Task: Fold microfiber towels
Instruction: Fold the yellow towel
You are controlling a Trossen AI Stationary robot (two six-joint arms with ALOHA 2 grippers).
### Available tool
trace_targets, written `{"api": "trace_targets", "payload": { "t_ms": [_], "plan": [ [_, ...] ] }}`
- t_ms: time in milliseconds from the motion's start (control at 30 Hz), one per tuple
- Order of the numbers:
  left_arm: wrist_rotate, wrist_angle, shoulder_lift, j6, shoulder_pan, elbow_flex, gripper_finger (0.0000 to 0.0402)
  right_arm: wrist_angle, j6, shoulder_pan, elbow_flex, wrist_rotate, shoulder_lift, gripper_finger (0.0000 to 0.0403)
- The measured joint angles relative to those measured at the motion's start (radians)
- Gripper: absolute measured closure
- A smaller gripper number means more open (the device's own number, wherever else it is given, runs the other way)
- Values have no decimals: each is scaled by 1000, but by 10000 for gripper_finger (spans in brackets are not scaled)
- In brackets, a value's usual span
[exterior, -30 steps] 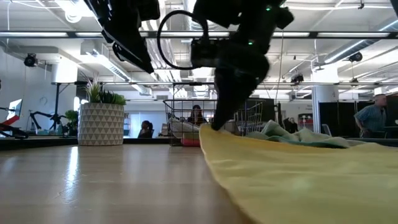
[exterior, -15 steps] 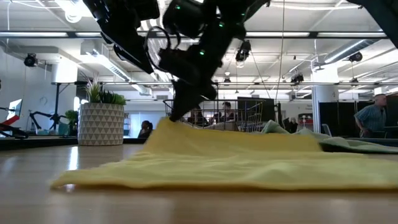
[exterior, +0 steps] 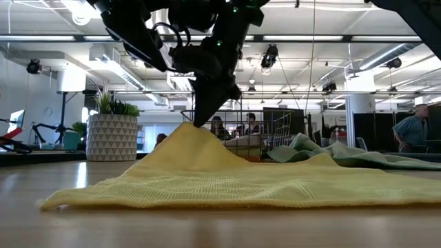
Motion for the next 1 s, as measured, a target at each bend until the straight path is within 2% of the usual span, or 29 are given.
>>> {"api": "trace_targets", "payload": {
  "t_ms": [167, 467, 667, 867, 1000],
  "plan": [
    [-6, 6, 9, 8, -35, -1, 215, 47, 29, 4, -24, 1, -50, 394],
    [-12, 0, 11, 10, -78, 0, 215, 84, 69, 6, -31, 0, -42, 383],
    [-33, 0, 15, 10, -105, 0, 215, 81, 114, 7, -31, -50, -41, 337],
    [-52, -5, 25, 6, -154, 0, 215, 61, 154, 8, -17, -55, -42, 280],
    [-107, -7, 25, 5, -191, 0, 215, -33, 155, 10, 16, -60, -50, 261]
  ]
}}
